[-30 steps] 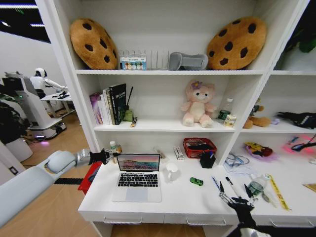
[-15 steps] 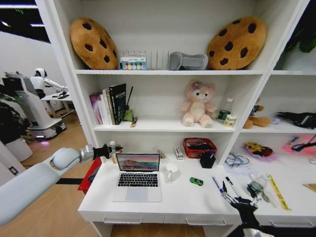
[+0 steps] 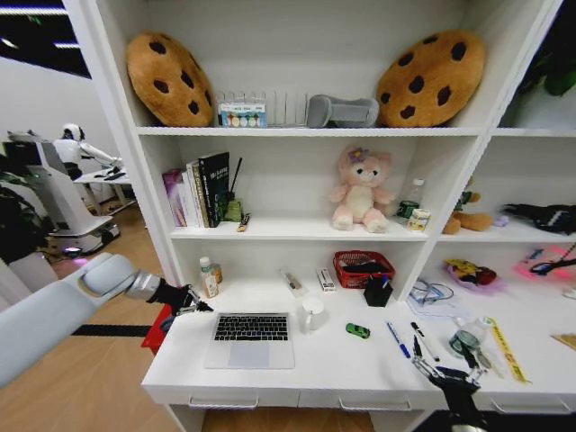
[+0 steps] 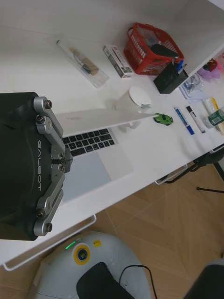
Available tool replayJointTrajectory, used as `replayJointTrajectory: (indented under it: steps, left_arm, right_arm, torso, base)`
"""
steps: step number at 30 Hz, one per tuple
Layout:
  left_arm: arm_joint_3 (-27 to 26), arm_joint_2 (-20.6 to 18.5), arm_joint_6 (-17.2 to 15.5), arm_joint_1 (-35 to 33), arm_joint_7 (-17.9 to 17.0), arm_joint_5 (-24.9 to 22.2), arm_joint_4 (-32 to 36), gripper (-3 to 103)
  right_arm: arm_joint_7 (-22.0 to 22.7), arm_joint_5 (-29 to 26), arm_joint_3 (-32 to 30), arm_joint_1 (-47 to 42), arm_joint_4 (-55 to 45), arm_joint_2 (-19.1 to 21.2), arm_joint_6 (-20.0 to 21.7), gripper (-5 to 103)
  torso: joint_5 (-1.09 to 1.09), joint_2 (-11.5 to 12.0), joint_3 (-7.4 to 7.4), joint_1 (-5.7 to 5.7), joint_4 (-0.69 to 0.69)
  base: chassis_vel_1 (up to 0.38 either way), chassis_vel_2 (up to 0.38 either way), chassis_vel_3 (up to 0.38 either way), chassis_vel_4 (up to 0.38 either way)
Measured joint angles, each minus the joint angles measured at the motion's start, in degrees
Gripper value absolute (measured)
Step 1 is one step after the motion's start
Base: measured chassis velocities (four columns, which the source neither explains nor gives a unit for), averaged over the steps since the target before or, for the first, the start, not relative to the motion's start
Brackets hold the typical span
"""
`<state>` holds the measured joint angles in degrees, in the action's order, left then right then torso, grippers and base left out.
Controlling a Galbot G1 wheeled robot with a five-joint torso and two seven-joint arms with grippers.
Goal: Organize the objects on the table.
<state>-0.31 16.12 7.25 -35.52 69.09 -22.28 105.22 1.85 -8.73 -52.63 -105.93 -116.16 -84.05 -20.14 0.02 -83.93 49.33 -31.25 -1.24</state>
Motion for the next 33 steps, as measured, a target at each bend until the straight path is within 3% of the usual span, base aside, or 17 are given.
replayJointTrajectory:
  steps: [3, 4, 5, 6, 8, 9, 11, 12, 14, 16, 20, 23, 26, 28, 30, 31, 33]
  left_arm:
    - [-2.02, -0.6, -0.25, -2.86, -2.69, -1.35, 0.66, 0]
    - [-4.67, -0.8, -0.41, -7.21, -10.03, -3.42, 0.58, 0]
    - [-6.14, -0.28, -0.65, -9.45, -15.21, -4.16, -0.16, 0]
    - [-6.14, -0.28, -0.65, -9.45, -15.21, -4.16, -0.16, 0]
    - [-10.82, 1.53, -1.86, -14.84, -25.05, -5.49, -0.96, 0]
    - [-10.82, 1.53, -1.86, -14.84, -25.05, -5.49, -0.96, 0]
    - [-14.5, 2.95, -4.45, -20.76, -34.85, -8.3, 0.34, 0]
    - [-14.5, 2.95, -4.45, -20.76, -34.85, -8.3, 0.34, 0]
    - [-15.05, 4.06, -7.12, -22.16, -40.83, -9.0, 1.85, 0]
    - [-14.66, 4.58, -8.06, -22.02, -42.34, -8.93, 2.34, 0]
    - [-13.74, 4.79, -9.28, -22.16, -42.07, -6.93, 3.54, 0]
    - [-13.52, 3.46, -5.37, -23.67, -38.99, -1.4, 3.76, 0]
    - [-13.9, 2.72, -4.09, -24.31, -37.56, 0.4, 3.96, 0]
    - [-14.95, 1.27, -1.21, -25.07, -33.39, 5.4, 4.27, 0]
    - [-16.6, -0.12, 1.55, -26.15, -26.6, 12.77, 5.1, 0]
    - [-16.6, -0.12, 1.55, -26.15, -26.6, 12.77, 5.1, 0]
    - [-17.28, -0.49, 2.76, -27.46, -23.11, 16.87, 5.94, 0]
  right_arm:
    - [0.0, 0.0, 0.21, 0.16, 0.01, 0.05, 0.13, 100]
    - [0.05, 0.01, 0.55, 0.31, -0.05, 0.07, 0.43, 100]
    - [0.1, 0.02, 0.77, 0.34, -0.22, 0.03, 0.57, 100]
    - [0.1, 0.02, 0.77, 0.34, -0.22, 0.03, 0.57, 100]
    - [0.15, 0.08, 1.01, 0.19, -0.6, -0.1, 0.67, 100]
    - [0.15, 0.08, 1.01, 0.19, -0.6, -0.1, 0.67, 100]
    - [0.19, 0.08, 1.01, -0.16, -0.77, -0.18, 0.65, 100]
    - [0.19, 0.08, 1.01, -0.16, -0.77, -0.18, 0.65, 100]
    - [0.21, 0.08, 0.92, -0.33, -0.73, -0.13, 0.49, 100]
    - [0.21, 0.06, 0.86, -0.37, -0.72, -0.11, 0.4, 100]
    - [0.22, -0.34, 0.4, -0.62, -0.71, -0.1, 0.02, 100]
    - [0.15, -1.04, -0.38, -1.24, -0.35, -0.07, -0.65, 100]
    - [0.09, -1.29, -0.62, -1.4, -0.11, -0.06, -0.88, 100]
    - [0.02, -1.8, -0.97, -1.64, 0.25, -0.22, -1.2, 100]
    - [-0.02, -2.24, -1.07, -1.87, 0.39, -0.76, -1.35, 100]
    - [-0.02, -2.24, -1.07, -1.87, 0.39, -0.76, -1.35, 100]
    - [-0.09, -2.32, -1.15, -2.05, 0.51, -1.27, -1.69, 100]
  torso:
    - [-0.01, 0.0, 0.0, 0.0, 0.02]
    - [-0.02, 0.0, 0.0, 0.0, -0.01]
    - [-0.01, 0.0, 0.0, 0.0, -0.04]
    - [-0.01, 0.0, 0.0, 0.0, -0.04]
    - [-0.04, 0.0, 0.01, -0.01, -0.05]
    - [-0.04, 0.0, 0.01, -0.01, -0.05]
    - [-0.05, 0.01, 0.01, -0.01, -0.02]
    - [-0.05, 0.01, 0.01, -0.01, -0.02]
    - [-0.02, 0.0, 0.0, 0.0, -0.02]
    - [-0.02, 0.0, 0.0, 0.0, -0.04]
    - [-0.01, 0.0, 0.01, -0.01, -0.04]
    - [-0.03, 0.0, 0.01, 0.0, -0.03]
    - [-0.03, 0.0, 0.01, 0.0, -0.03]
    - [-0.02, 0.0, 0.01, 0.0, -0.02]
    - [0.0, 0.0, 0.0, 0.0, -0.03]
    - [0.0, 0.0, 0.0, 0.0, -0.03]
    - [-0.02, 0.01, 0.0, 0.0, -0.02]
  base:
    - [0.0, 0.0, 0.0, 0.0]
    - [0.0, 0.0, 0.0, 0.0]
    - [0.0, 0.0, 0.0, 0.0]
    - [0.0, 0.0, 0.0, 0.0]
    - [0.0, 0.0, 0.0, 0.0]
    - [0.0, 0.0, 0.0, 0.0]
    - [0.0, 0.0, 0.0, 0.0]
    - [0.0, 0.0, 0.0, 0.0]
    - [0.0, 0.0, 0.0, 0.0]
    - [0.0, 0.0, 0.0, 0.0]
    - [0.0, 0.0, 0.0, 0.0]
    - [0.0, 0.0, 0.0, 0.0]
    - [0.0, 0.0, 0.0, 0.0]
    - [0.0, 0.0, 0.0, 0.0]
    - [0.0, 0.0, 0.0, 0.0]
    - [0.0, 0.0, 0.0, 0.0]
    - [0.0, 0.0, 0.0, 0.0]
